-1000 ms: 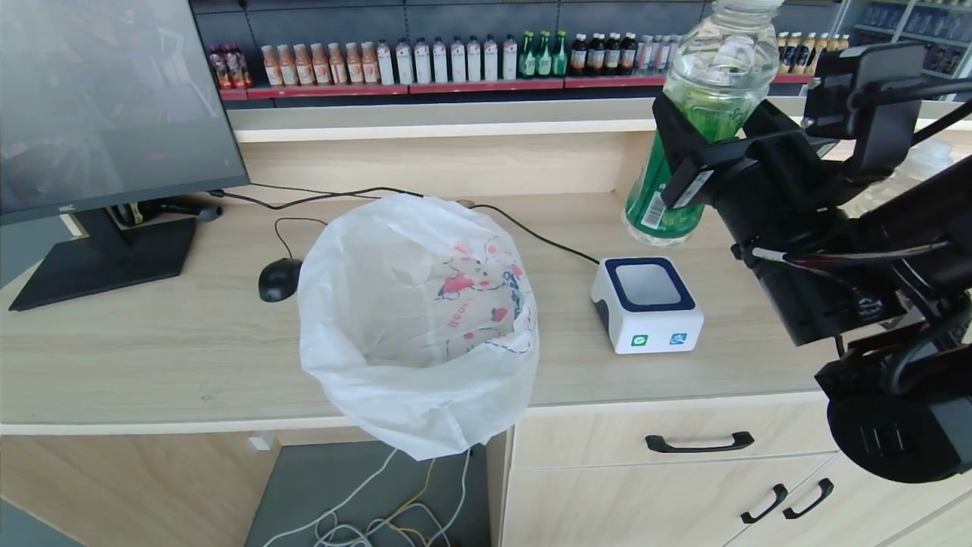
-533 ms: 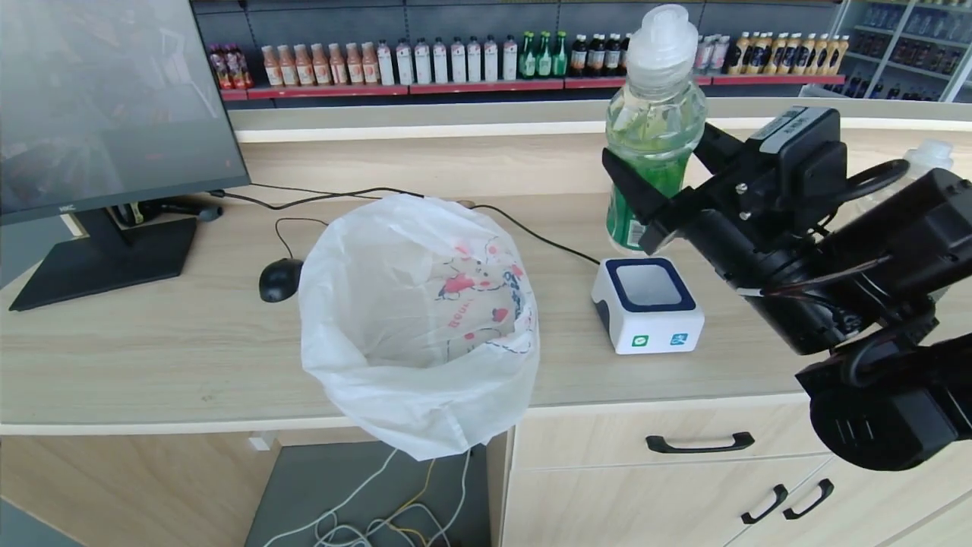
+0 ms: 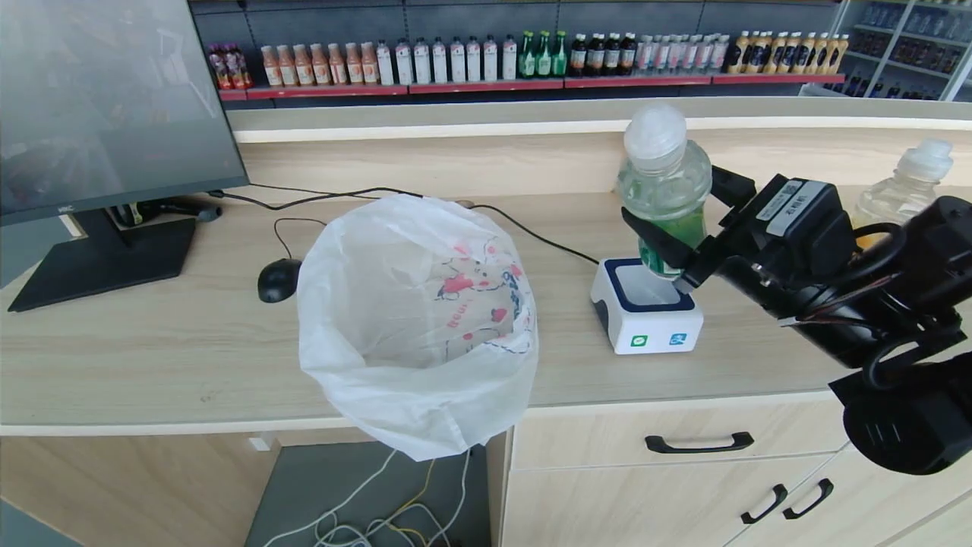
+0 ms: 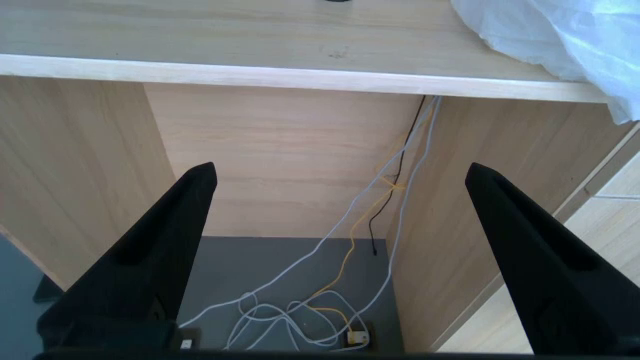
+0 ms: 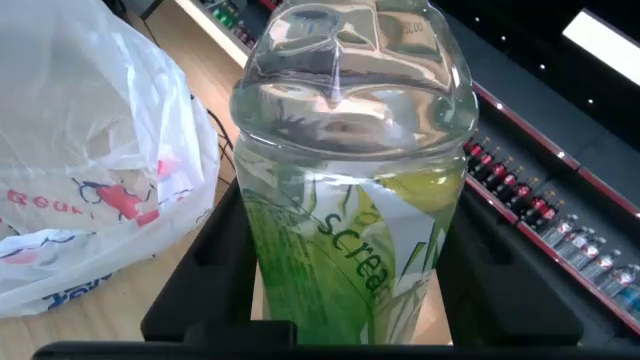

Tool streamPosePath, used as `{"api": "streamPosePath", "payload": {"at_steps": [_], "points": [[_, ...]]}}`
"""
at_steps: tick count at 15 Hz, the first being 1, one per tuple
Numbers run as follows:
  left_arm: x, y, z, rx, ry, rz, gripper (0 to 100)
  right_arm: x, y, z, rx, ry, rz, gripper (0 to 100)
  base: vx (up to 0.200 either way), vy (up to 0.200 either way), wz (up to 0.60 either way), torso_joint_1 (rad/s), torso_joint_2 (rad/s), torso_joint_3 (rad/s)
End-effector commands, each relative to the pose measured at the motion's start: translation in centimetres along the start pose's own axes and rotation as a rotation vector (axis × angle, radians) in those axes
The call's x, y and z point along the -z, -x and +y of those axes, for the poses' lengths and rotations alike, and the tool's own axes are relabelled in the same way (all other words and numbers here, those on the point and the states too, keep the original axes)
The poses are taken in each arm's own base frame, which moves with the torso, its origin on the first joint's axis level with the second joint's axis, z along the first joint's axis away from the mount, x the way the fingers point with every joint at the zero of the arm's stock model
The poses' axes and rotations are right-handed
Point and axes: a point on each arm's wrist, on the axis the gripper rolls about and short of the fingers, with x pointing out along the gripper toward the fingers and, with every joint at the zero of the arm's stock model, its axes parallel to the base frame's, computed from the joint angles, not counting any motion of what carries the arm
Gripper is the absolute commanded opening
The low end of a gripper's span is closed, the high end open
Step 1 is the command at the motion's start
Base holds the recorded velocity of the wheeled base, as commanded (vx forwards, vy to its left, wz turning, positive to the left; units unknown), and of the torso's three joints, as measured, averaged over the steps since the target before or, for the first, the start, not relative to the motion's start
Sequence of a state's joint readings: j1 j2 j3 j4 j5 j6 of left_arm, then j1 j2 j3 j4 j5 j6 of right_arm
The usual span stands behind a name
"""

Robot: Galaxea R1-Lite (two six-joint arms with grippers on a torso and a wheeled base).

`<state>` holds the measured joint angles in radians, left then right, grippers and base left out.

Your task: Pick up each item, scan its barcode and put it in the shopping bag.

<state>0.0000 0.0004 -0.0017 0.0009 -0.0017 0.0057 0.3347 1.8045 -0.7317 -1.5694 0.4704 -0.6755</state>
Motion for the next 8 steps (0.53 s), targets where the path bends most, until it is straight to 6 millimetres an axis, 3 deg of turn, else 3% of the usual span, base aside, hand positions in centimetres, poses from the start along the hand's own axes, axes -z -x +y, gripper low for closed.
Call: {"api": "streamPosePath", "payload": {"at_steps": [1, 8], "points": [[0.0, 0.0, 0.0, 0.000, 0.000, -0.001, 100, 0.4, 0.2, -0.4, -0.010, 0.021, -0.004, 0, 0.000, 0.000, 0.00, 0.000, 0.00, 0.000], [0.0, 0.0, 0.0, 0.000, 0.000, -0.001, 100, 1.6, -0.1, 0.3, -0.121, 0.113, -0.072, 0, 0.000, 0.000, 0.00, 0.000, 0.00, 0.000]]}}
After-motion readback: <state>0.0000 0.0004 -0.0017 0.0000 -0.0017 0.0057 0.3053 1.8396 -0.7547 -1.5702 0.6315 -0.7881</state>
